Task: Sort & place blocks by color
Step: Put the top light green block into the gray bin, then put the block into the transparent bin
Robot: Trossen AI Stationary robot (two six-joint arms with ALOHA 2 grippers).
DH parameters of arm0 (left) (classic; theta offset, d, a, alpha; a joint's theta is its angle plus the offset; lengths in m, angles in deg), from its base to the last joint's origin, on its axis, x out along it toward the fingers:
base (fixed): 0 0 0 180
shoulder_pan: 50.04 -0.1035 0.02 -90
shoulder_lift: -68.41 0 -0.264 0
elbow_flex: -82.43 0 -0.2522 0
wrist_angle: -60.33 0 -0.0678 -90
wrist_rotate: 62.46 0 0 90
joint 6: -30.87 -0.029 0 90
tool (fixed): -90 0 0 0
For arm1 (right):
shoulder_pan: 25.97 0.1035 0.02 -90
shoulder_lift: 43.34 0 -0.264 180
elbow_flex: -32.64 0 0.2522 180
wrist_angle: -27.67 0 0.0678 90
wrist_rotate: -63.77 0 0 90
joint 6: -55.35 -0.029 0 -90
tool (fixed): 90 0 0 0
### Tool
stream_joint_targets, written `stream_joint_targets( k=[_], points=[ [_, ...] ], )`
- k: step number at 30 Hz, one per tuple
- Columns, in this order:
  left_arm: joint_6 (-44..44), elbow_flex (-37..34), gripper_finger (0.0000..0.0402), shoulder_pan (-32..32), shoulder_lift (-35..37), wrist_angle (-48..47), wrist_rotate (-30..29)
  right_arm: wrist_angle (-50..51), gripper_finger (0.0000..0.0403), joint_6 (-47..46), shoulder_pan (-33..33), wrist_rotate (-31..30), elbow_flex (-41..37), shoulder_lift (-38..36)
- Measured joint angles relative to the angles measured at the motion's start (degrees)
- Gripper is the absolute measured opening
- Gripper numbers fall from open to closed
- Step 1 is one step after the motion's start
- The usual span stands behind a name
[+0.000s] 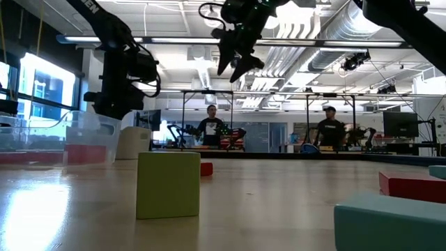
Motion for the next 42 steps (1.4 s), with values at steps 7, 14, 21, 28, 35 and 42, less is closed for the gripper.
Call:
stream_joint_targets(
  k=[7, 14, 21, 28, 35, 42],
  points=[
    [-3.88, 0.00, 0.0189, 0.00, 0.00, 0.22, 0.02, 4.66, 0.0239, -6.43, 6.42, 1.03, 0.00, 0.00],
    [-5.33, 0.00, 0.0210, 0.00, 0.00, 0.18, 1.44, 5.54, 0.0239, -13.89, 13.46, 1.00, 0.00, 0.00],
    [-6.80, 0.00, 0.0208, 0.02, 0.24, 0.13, 8.45, 5.53, 0.0239, -20.22, 19.73, 0.88, 0.00, 0.00],
    [-6.82, 0.02, 0.0209, 0.49, 5.02, 0.28, 9.02, 5.49, 0.0239, -23.13, 25.44, -4.39, 0.00, 0.00],
    [-4.04, 0.07, 0.0208, 2.73, 12.87, 0.46, 9.02, 6.36, 0.0239, -27.91, 30.51, -9.98, 0.00, 0.00],
    [-0.47, 0.07, 0.0209, 7.52, 20.22, 0.21, 13.23, 7.22, 0.0239, -34.87, 33.82, -11.06, 0.00, 1.39]
  ],
)
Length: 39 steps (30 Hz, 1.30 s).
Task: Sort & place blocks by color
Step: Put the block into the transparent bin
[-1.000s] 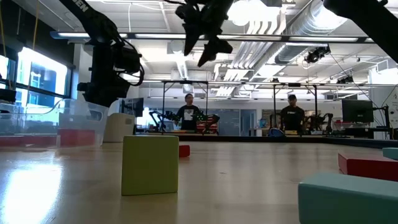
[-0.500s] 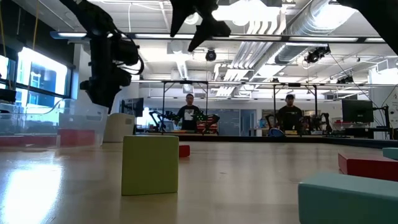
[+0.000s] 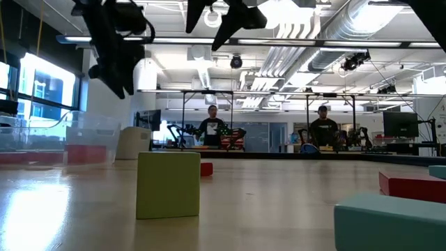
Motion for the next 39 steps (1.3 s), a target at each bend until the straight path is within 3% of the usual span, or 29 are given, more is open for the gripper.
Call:
stream_joint_targets(
  k=[9, 15, 20, 26, 39],
  points=[
    [2.75, 0.00, 0.0209, 6.26, 5.23, -0.02, 2.17, 0.01, 0.0239, -8.54, 1.84, 1.97, -0.02, 4.73],
    [3.34, 0.00, 0.0209, 9.11, 5.97, -0.06, 2.14, 0.19, 0.0239, -9.44, 2.37, 2.56, -0.02, 8.53],
    [3.81, 0.00, 0.0209, 10.76, 5.97, -0.12, 2.03, -0.17, 0.0239, -9.44, 2.23, 6.60, -0.02, 13.04],
    [3.79, 0.00, 0.0207, 11.63, 5.97, -0.10, 1.98, -0.61, 0.0239, -9.40, 2.38, 9.21, -0.04, 16.89],
    [3.77, 0.00, 0.0207, 11.61, 5.97, -0.16, 1.76, -2.35, 0.0239, -9.24, 2.44, 9.07, -0.01, 21.74]
  ],
)
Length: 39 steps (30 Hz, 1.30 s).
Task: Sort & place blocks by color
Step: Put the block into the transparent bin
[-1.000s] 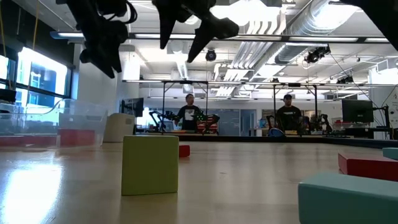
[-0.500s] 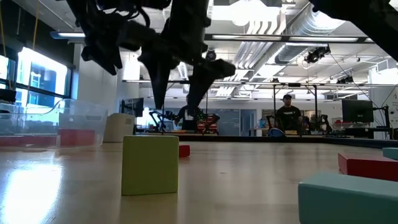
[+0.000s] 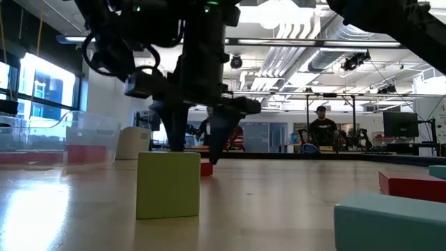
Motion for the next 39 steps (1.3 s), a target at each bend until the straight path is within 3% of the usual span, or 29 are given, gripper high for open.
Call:
stream_joint_targets(
  k=[8, 16, 26, 32, 39],
  points=[
    [-0.02, 0.00, 0.0209, 0.00, -0.02, -0.07, 0.00, -0.98, 0.0195, 0.02, 0.27, 1.16, -1.70, 0.94],
    [-0.02, 0.00, 0.0209, 0.00, -0.04, -0.11, 0.00, -0.98, 0.0078, 0.90, 0.43, 1.47, -2.11, 0.89],
    [-0.60, 0.00, 0.0209, 0.00, -0.04, -0.11, 0.01, -2.13, 0.0076, 7.46, 0.50, 2.32, 0.34, 0.54],
    [0.23, 0.00, 0.0209, 0.00, -0.04, -0.47, 0.25, -2.21, 0.0076, 10.77, -0.34, -1.18, 0.39, -2.73],
    [8.72, 0.00, 0.0209, -0.09, -0.07, 0.93, 9.79, -3.37, 0.0076, 19.78, -2.28, -2.13, 0.43, -5.40]
  ],
)
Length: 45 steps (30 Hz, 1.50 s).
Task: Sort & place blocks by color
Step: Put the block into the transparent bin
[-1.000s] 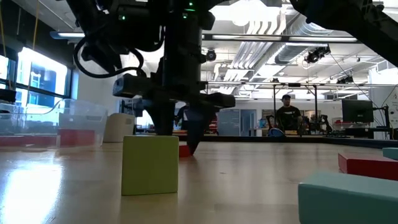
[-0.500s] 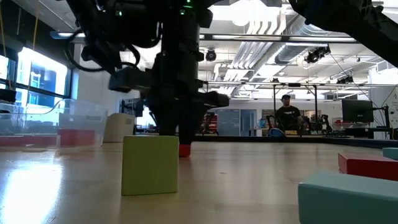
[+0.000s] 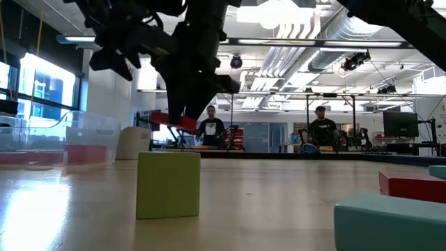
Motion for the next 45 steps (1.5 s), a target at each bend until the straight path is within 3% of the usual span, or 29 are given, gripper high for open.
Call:
stream_joint_targets(
  k=[3, 20, 38, 45],
  points=[
    [2.53, 0.00, 0.0209, 0.00, 0.00, 1.37, 2.78, 0.02, 0.0076, 4.46, -1.18, -1.17, 0.00, -0.63],
    [16.54, 0.00, 0.0209, 0.00, 0.00, 10.00, 2.91, -6.49, 0.0076, 31.11, -5.55, -17.53, 0.83, -6.11],
    [20.24, 0.00, 0.0209, -0.07, -0.80, 16.20, 2.83, -14.46, 0.0076, 44.17, -6.98, -28.41, 0.85, -7.85],
    [20.24, 0.00, 0.0209, -0.15, -0.79, 17.83, 2.70, -19.10, 0.0076, 45.80, -7.10, -28.98, 0.85, -8.57]
  ],
)
